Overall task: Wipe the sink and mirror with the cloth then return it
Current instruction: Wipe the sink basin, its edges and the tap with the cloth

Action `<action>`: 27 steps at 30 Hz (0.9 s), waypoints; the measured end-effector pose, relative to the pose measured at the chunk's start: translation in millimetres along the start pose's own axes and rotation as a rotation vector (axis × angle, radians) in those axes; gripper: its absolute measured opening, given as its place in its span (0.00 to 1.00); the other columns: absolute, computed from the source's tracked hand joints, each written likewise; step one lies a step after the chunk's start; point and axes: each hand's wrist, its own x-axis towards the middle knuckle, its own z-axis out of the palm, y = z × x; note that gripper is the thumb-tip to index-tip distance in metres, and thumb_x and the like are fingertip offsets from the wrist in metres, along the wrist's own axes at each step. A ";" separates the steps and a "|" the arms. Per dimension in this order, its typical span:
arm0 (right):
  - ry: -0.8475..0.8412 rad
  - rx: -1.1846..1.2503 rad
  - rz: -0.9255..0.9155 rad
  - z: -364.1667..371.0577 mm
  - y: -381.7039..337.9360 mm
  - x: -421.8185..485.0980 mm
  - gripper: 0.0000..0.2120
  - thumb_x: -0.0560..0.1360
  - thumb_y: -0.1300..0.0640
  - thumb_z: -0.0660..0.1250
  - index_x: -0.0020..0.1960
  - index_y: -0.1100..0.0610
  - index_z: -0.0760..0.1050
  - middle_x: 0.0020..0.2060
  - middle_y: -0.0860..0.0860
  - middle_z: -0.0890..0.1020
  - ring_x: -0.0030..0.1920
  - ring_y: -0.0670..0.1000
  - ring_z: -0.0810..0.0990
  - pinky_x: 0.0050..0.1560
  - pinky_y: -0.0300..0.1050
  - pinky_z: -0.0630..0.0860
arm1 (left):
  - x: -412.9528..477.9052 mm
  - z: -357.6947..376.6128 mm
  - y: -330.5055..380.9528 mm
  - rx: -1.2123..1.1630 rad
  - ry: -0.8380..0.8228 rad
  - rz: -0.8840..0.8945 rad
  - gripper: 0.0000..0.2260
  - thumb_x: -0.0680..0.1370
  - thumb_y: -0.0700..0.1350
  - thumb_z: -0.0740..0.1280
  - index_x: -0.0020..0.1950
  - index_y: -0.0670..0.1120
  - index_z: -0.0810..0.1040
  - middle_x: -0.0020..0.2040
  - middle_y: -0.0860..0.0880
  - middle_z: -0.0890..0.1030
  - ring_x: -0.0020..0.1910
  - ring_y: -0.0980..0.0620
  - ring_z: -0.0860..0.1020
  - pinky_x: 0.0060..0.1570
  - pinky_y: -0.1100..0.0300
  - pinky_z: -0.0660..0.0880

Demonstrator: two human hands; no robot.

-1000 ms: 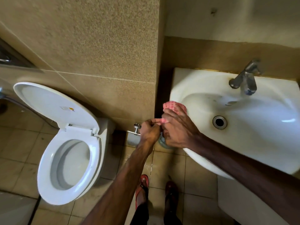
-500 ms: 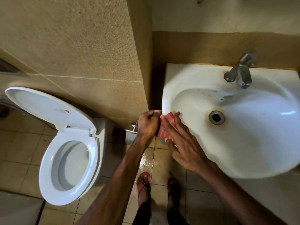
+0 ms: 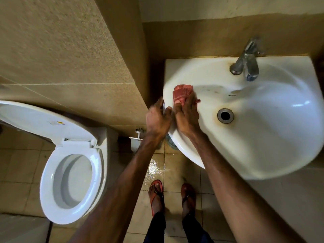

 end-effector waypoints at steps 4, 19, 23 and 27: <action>-0.083 -0.094 -0.067 -2.6 20.0 -13.1 0.32 0.87 0.52 0.53 0.84 0.61 0.42 0.84 0.60 0.48 0.84 0.59 0.46 0.82 0.53 0.45 | 3.5 8.4 4.8 0.082 0.080 -0.002 0.14 0.81 0.45 0.66 0.64 0.42 0.78 0.53 0.42 0.84 0.52 0.43 0.82 0.54 0.55 0.77; 0.050 -0.182 0.010 -42.1 97.5 8.3 0.31 0.85 0.58 0.59 0.84 0.60 0.51 0.84 0.57 0.52 0.84 0.56 0.48 0.81 0.47 0.46 | 0.0 3.9 5.1 -0.094 0.065 -0.100 0.21 0.81 0.49 0.68 0.74 0.47 0.75 0.59 0.48 0.86 0.57 0.50 0.84 0.52 0.73 0.68; -0.035 -0.035 -0.120 -15.6 64.8 -16.1 0.29 0.85 0.56 0.61 0.84 0.49 0.56 0.84 0.48 0.56 0.84 0.49 0.50 0.83 0.47 0.51 | 3.0 5.2 -4.0 -0.095 0.085 -0.048 0.21 0.80 0.52 0.69 0.73 0.48 0.77 0.58 0.51 0.87 0.55 0.53 0.85 0.53 0.69 0.73; -0.170 0.094 -0.257 -20.4 68.8 -31.3 0.29 0.85 0.54 0.63 0.83 0.42 0.57 0.83 0.44 0.59 0.83 0.49 0.56 0.82 0.53 0.57 | 6.1 6.6 -12.4 -0.110 0.058 -0.012 0.25 0.80 0.56 0.69 0.75 0.49 0.75 0.61 0.53 0.85 0.55 0.55 0.85 0.59 0.59 0.81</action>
